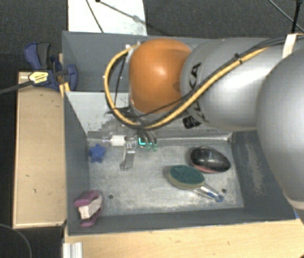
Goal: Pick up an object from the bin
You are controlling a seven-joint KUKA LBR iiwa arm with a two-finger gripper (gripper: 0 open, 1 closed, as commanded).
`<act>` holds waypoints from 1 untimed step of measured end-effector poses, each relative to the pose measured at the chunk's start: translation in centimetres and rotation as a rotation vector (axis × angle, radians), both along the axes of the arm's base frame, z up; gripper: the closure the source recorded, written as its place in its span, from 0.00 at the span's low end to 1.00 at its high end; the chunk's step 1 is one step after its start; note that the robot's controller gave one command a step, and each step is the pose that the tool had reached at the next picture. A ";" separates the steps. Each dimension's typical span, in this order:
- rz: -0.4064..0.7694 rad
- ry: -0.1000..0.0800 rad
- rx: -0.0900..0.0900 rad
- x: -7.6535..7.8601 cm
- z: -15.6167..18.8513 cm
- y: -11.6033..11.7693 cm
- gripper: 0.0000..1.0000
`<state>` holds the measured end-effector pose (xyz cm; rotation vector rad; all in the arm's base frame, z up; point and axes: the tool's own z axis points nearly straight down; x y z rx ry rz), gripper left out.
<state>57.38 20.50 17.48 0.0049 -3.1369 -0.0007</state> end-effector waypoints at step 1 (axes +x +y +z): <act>-0.130 0.000 -0.001 -0.7 -10.5 3.5 0.00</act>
Offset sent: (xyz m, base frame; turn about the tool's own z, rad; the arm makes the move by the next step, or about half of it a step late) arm -0.0050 0.0339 -0.1013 0.1322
